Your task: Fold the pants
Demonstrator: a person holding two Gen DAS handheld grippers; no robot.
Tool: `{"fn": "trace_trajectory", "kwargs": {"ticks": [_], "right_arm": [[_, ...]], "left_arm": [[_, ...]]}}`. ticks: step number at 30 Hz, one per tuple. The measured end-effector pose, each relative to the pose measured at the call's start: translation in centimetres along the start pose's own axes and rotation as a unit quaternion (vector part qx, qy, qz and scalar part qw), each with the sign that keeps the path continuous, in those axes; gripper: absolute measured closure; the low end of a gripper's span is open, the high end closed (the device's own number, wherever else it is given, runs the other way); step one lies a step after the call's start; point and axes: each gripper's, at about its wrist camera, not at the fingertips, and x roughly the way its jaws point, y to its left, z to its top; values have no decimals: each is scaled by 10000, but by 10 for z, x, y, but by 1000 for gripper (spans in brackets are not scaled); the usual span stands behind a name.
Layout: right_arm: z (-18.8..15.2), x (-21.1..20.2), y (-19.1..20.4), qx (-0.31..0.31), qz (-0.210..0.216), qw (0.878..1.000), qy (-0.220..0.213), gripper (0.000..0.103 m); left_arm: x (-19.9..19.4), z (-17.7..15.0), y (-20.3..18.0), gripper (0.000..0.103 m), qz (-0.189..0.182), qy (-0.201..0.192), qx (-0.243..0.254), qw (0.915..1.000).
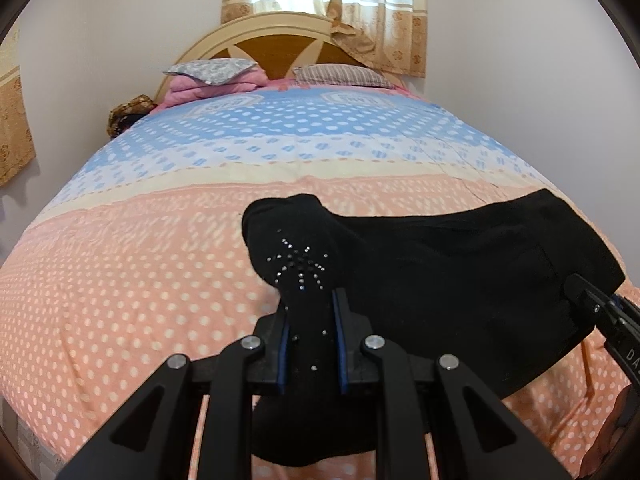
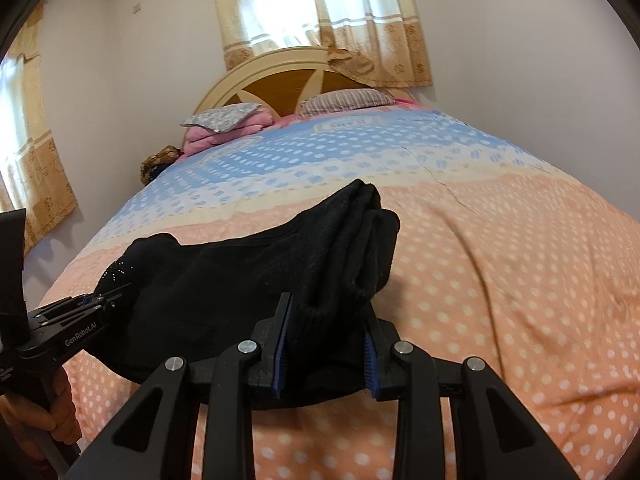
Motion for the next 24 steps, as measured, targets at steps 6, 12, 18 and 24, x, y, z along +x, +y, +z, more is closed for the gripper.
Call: {"fn": "trace_trajectory", "kwargs": {"ticks": [6, 12, 18, 24], "right_arm": [[10, 13, 27, -130, 178, 9998, 32, 72], [24, 29, 60, -335, 367, 9988, 3, 72], [35, 50, 94, -505, 608, 9969, 22, 72], [48, 77, 128, -577, 894, 9943, 77, 72]], "left_arm": [[6, 7, 24, 84, 165, -15, -164, 9997], [9, 13, 53, 84, 380, -79, -291, 9988], [13, 21, 84, 84, 663, -145, -391, 9969], [20, 29, 117, 84, 971, -180, -545, 9936]]}}
